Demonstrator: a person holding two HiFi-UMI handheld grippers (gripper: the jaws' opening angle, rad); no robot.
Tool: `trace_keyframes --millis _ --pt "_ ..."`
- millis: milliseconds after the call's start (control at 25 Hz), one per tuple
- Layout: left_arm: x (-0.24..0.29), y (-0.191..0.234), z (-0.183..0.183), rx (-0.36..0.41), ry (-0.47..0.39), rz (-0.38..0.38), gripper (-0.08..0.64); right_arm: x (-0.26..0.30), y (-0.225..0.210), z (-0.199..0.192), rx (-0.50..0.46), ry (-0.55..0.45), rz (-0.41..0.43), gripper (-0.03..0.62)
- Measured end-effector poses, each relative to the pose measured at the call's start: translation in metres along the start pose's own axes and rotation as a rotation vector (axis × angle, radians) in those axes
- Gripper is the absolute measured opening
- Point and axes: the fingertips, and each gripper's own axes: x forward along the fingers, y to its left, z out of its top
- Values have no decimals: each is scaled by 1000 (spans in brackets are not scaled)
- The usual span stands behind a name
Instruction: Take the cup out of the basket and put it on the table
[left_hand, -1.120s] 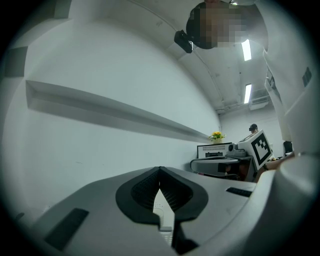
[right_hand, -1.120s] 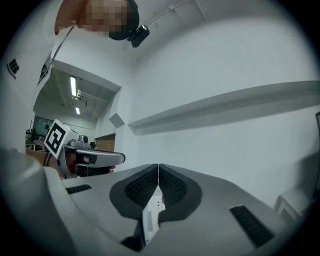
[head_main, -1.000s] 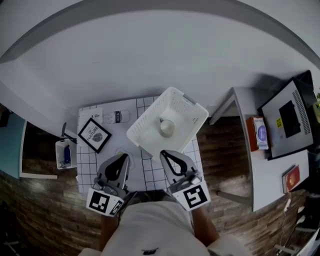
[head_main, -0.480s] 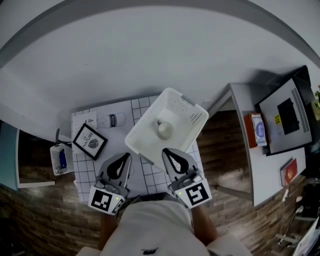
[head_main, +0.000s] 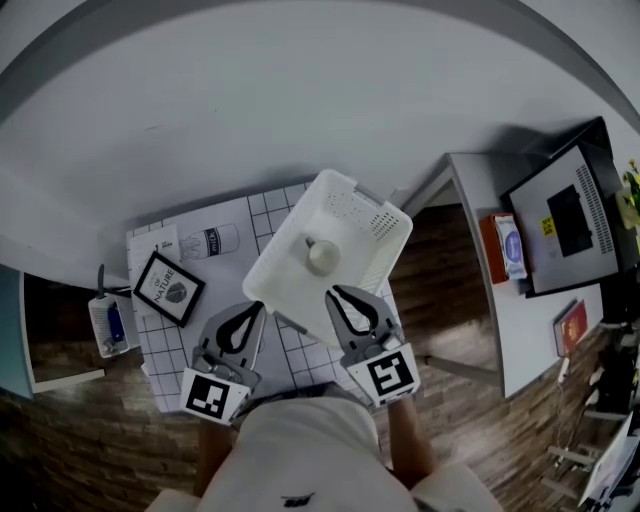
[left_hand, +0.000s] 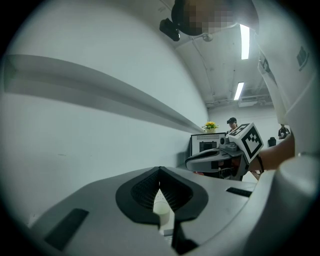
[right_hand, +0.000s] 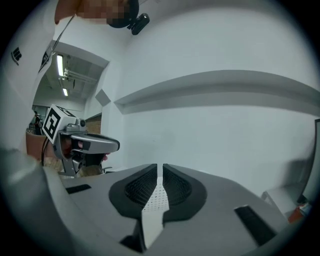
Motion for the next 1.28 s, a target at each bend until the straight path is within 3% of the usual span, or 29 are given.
trace_keyframes --millis 400,680,1000,1280 --pt "22 7 -9 12 30 -49 5 19 -8 -26 -115 168 13 95" --pt "43 11 -16 32 52 -93 5 42 -21 -57 -246 292 44 123" --pt "64 18 -24 72 73 -140 5 79 -19 -101 -431 480 176 140" --pt "76 22 -29 134 84 -176 5 100 -19 -142 -523 640 297 144"
